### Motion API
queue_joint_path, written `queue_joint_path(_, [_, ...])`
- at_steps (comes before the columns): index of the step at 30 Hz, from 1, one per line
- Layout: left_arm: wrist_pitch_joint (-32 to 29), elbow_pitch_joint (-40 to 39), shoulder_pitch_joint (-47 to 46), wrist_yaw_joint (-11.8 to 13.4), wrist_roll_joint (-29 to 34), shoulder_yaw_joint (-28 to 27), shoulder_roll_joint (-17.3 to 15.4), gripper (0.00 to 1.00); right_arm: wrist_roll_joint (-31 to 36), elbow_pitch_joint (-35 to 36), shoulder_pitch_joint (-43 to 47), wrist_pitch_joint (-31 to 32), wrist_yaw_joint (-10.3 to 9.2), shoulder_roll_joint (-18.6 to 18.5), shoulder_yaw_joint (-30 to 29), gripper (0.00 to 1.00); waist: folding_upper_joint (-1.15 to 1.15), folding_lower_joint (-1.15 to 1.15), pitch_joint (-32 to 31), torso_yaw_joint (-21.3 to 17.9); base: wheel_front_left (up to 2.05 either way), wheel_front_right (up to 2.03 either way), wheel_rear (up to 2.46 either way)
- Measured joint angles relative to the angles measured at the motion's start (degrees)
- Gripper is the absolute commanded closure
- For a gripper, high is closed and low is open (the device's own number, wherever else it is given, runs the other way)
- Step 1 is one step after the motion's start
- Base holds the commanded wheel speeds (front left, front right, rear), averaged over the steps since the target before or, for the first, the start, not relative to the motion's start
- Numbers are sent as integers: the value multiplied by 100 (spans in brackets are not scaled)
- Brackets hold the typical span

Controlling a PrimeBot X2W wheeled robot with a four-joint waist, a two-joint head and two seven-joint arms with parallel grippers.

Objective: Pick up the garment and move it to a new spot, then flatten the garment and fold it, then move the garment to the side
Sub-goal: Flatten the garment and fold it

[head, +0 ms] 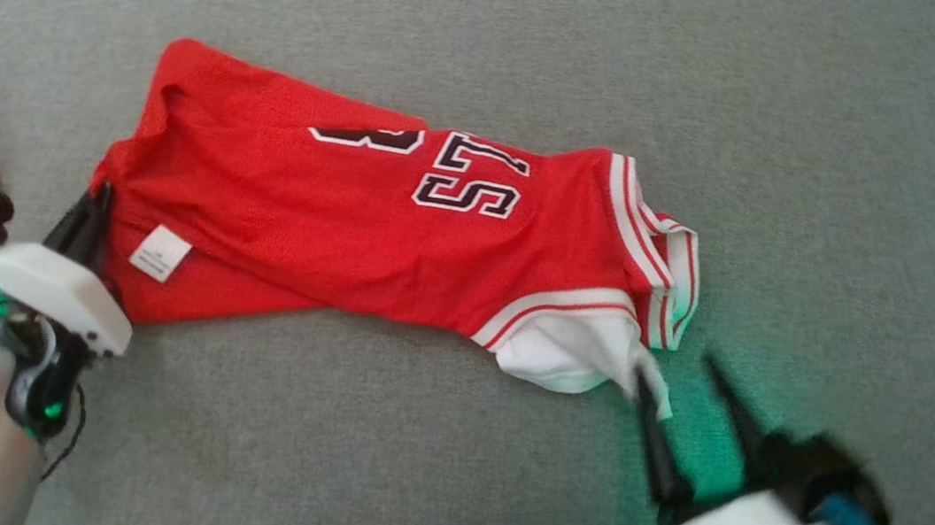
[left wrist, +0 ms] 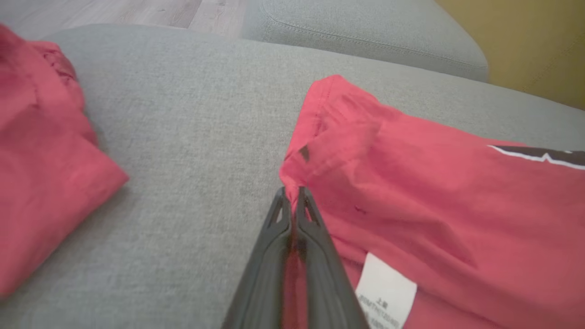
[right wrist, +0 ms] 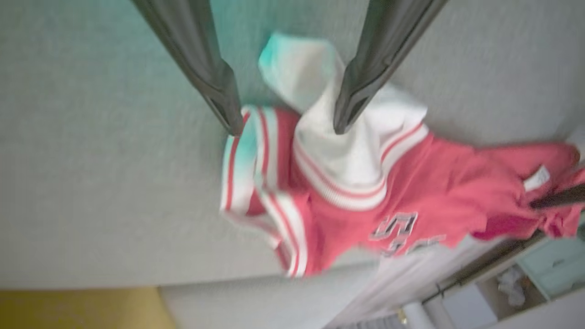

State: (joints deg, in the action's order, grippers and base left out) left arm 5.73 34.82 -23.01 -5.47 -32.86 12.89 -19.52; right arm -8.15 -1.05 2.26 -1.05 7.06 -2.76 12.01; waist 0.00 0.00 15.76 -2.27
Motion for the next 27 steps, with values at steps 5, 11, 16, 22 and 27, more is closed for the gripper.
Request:
queue_joint_path(5, [-1, -143, 124, 54, 1, 109, 41, 100, 219, -185, 484, 243, 0, 3, 187, 0, 0, 0, -5, 122, 0, 0, 0])
queue_joint_path(11, [-1, -238, 123, 77, 0, 144, 113, 100, 303, -246, 425, 361, 0, -12, 278, 0, 0, 0, 30, 197, 0, 0, 0])
queue_joint_path(16, [2, -245, 123, 78, 0, 159, 133, 100, 446, -453, 385, 465, 0, -33, 345, 0, 0, 0, 46, 235, 0, 0, 0])
queue_joint_path(22, [100, -241, 119, 92, -4, 183, 153, 100, 466, -791, 67, 499, 0, -43, 304, 95, 0, 0, 50, 216, 0, 0, 0])
queue_joint_path(27, [260, -247, 124, 92, -4, 265, 179, 100, 405, -744, 50, 372, 0, -42, 209, 100, 0, 0, -30, 230, 0, 0, 0])
